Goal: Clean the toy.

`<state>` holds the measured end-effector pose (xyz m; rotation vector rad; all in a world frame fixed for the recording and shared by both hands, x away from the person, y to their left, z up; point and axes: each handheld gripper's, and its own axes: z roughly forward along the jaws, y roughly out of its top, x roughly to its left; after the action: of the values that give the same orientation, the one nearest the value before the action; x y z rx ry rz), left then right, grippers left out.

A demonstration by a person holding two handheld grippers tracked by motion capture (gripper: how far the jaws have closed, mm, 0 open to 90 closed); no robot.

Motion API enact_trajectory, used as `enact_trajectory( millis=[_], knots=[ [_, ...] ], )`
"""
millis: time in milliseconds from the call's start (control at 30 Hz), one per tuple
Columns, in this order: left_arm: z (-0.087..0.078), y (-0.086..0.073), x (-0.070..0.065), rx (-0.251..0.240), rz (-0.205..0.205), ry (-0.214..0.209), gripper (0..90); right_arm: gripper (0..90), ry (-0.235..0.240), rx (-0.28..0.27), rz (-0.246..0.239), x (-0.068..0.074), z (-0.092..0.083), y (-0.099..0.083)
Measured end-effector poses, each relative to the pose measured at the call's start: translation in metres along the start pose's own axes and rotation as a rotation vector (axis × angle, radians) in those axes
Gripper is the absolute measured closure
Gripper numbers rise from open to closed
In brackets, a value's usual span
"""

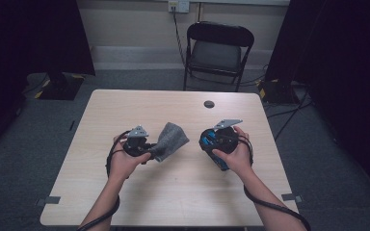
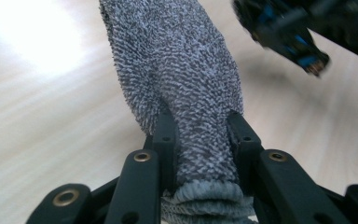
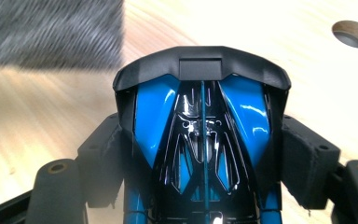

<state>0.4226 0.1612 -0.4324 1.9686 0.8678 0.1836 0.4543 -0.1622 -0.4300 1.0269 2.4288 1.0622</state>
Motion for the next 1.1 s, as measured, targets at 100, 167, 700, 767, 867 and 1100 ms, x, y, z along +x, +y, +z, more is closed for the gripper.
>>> enact_trajectory(
  millis=[100, 167, 700, 767, 867, 1100],
  knots=[
    [0.000, 0.005, 0.002, -0.015, -0.002, 0.024, 69.8, 25.4, 0.011, 0.000, -0.006, 0.005, -0.001, -0.001],
    [0.000, 0.009, 0.002, -0.017, 0.000, 0.030, 69.8, 25.4, 0.023, -0.005, -0.010, 0.009, -0.001, -0.001],
    [0.027, 0.023, -0.007, -0.033, -0.008, 0.040, 69.7, 25.4, 0.097, -0.014, -0.076, 0.044, 0.004, 0.000],
    [0.031, 0.024, -0.009, -0.033, -0.006, 0.030, 69.7, 25.4, 0.105, -0.014, -0.085, 0.048, 0.005, 0.000],
    [0.035, 0.025, -0.014, -0.026, 0.004, 0.010, 69.7, 25.4, 0.117, -0.011, -0.101, 0.053, 0.007, 0.001],
    [0.040, 0.021, -0.019, 0.003, 0.014, -0.038, 69.7, 25.4, 0.121, -0.017, -0.102, 0.058, 0.009, 0.004]
  ],
)
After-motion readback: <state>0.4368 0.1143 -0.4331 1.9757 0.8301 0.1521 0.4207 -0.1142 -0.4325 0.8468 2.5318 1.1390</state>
